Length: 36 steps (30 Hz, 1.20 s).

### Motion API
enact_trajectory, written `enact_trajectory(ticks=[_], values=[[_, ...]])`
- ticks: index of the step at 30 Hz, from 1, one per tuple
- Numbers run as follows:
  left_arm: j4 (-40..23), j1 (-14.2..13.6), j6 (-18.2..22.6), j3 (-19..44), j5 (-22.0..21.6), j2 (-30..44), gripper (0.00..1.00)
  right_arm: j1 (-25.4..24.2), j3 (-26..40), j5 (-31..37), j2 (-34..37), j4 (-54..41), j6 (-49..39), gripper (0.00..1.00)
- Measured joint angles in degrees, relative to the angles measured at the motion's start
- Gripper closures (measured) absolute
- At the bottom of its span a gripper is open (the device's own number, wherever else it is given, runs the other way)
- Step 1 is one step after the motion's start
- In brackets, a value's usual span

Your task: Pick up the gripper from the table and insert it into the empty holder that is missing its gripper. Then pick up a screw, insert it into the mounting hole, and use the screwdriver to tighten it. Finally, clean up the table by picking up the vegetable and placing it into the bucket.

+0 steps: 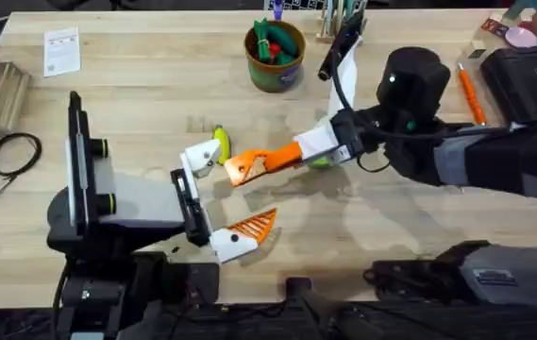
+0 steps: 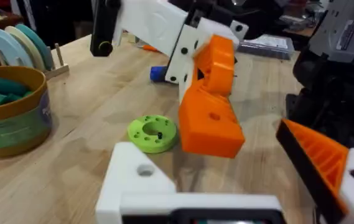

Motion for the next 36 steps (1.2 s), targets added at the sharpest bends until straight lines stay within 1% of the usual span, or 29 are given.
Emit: enact_trajectory(ticks=[2,5,9,16,23,36], values=[[0.0,0.0,0.0,0.0,0.0,0.0,0.015,0.34,0.0,-0.04,0.91,3.43,4.52,0.992],[0.0,0.0,0.0,0.0,0.0,0.01,0.015,0.79,0.0,0.18,1.87,5.43,9.29,0.992],[0.0,0.0,-0.02,0.0,0.0,0.0,0.014,1.58,0.0,0.57,3.75,6.5,12.67,0.992],[0.0,0.0,0.0,0.0,0.0,0.0,0.015,2.01,0.0,1.06,6.95,14.36,17.59,0.992],[0.0,0.0,0.0,0.0,0.02,0.0,0.016,2.01,0.0,1.81,9.06,14.99,19.9,0.992],[0.0,0.02,0.0,0.0,0.0,0.02,0.015,2.14,0.0,4.21,9.04,18.32,23.24,0.992]])
